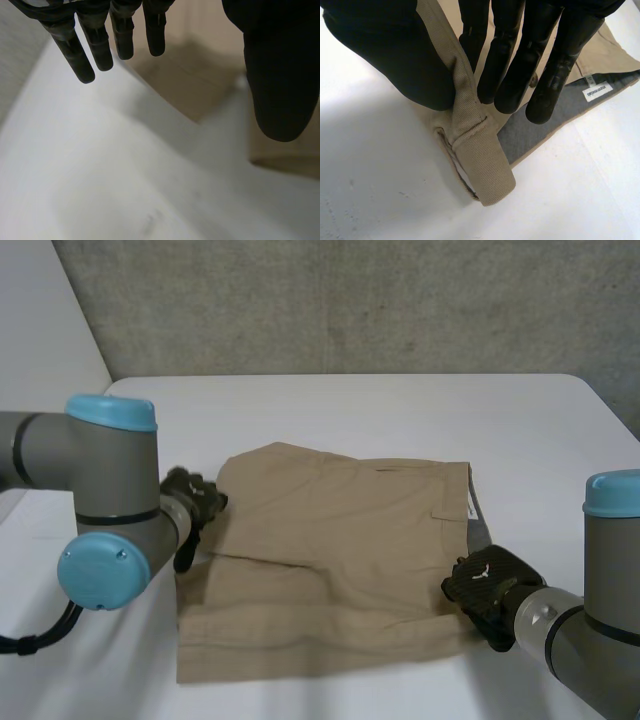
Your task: Fold the shorts.
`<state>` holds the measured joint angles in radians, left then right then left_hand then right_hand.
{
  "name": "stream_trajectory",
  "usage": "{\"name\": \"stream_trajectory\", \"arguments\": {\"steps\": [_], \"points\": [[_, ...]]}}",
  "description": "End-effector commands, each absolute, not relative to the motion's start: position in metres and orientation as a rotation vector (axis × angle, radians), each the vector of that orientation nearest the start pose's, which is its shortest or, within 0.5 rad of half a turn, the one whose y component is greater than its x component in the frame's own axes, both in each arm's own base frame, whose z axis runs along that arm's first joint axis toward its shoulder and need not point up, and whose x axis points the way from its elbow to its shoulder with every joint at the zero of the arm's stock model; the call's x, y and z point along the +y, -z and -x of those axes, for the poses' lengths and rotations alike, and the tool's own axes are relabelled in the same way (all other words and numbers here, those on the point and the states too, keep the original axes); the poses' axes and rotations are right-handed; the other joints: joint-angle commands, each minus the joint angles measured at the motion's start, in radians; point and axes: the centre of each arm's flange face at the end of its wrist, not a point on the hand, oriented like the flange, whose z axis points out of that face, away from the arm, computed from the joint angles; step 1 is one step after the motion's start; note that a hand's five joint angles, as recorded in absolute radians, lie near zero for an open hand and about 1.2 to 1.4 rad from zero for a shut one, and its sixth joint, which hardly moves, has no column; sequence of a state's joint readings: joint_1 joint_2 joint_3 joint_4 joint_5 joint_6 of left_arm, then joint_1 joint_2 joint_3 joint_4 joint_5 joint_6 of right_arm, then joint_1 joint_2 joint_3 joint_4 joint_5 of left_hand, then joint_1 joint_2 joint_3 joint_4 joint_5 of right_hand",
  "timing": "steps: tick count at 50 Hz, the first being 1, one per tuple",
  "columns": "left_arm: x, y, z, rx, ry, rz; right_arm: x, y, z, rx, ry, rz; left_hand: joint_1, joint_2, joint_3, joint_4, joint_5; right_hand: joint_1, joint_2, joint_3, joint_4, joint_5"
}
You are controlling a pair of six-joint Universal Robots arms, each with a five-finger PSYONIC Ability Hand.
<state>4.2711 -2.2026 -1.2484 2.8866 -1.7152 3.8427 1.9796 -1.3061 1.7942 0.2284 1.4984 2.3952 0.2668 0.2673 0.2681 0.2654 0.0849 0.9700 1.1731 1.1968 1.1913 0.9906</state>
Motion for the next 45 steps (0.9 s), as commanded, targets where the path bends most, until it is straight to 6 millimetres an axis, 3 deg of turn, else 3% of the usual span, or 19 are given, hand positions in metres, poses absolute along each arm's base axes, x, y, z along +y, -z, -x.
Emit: {"name": "stream_trajectory", "arguments": {"steps": [1, 8, 13, 21, 28, 35, 43, 45], "points": [[-0.284, -0.206, 0.27, 2.117, 1.571, -1.21, -0.193, -0.164, -0.233, 2.421, 1.383, 1.604, -0.036, -0.036, -0.037, -0.034, -0.028, 0.426, 0.223, 0.199, 0.205, 0.231], [-0.239, -0.224, 0.264, 2.224, 1.634, -1.157, -0.194, -0.165, -0.234, 2.426, 1.386, 1.574, -0.021, -0.022, -0.022, -0.02, -0.014, 0.426, 0.223, 0.199, 0.205, 0.231], [-0.198, -0.219, 0.254, 2.399, 1.605, -1.156, -0.194, -0.165, -0.234, 2.427, 1.387, 1.574, 0.002, 0.002, 0.001, 0.004, 0.01, 0.426, 0.223, 0.199, 0.205, 0.231], [-0.161, -0.212, 0.24, 2.576, 1.438, -1.216, -0.194, -0.167, -0.234, 2.424, 1.401, 1.572, 0.026, 0.025, 0.025, 0.027, 0.033, 0.426, 0.223, 0.199, 0.205, 0.231], [-0.155, -0.204, 0.235, 2.638, 1.356, -1.198, -0.194, -0.167, -0.233, 2.425, 1.399, 1.572, 0.026, 0.025, 0.025, 0.027, 0.033, 0.426, 0.223, 0.199, 0.205, 0.231], [-0.17, -0.189, 0.236, 2.646, 1.346, -1.162, -0.192, -0.169, -0.232, 2.424, 1.403, 1.571, 0.043, 0.043, 0.042, 0.045, 0.051, 0.426, 0.223, 0.199, 0.205, 0.231], [-0.182, -0.171, 0.243, 2.655, 1.321, -1.164, -0.19, -0.17, -0.231, 2.421, 1.41, 1.569, 0.29, 0.289, 0.289, 0.291, 0.297, 0.426, 0.223, 0.199, 0.205, 0.231], [-0.184, -0.17, 0.244, 2.654, 1.326, -1.165, -0.19, -0.17, -0.231, 2.421, 1.41, 1.569, 0.457, 0.456, 0.456, 0.458, 0.464, 0.426, 0.223, 0.199, 0.205, 0.231]]}}
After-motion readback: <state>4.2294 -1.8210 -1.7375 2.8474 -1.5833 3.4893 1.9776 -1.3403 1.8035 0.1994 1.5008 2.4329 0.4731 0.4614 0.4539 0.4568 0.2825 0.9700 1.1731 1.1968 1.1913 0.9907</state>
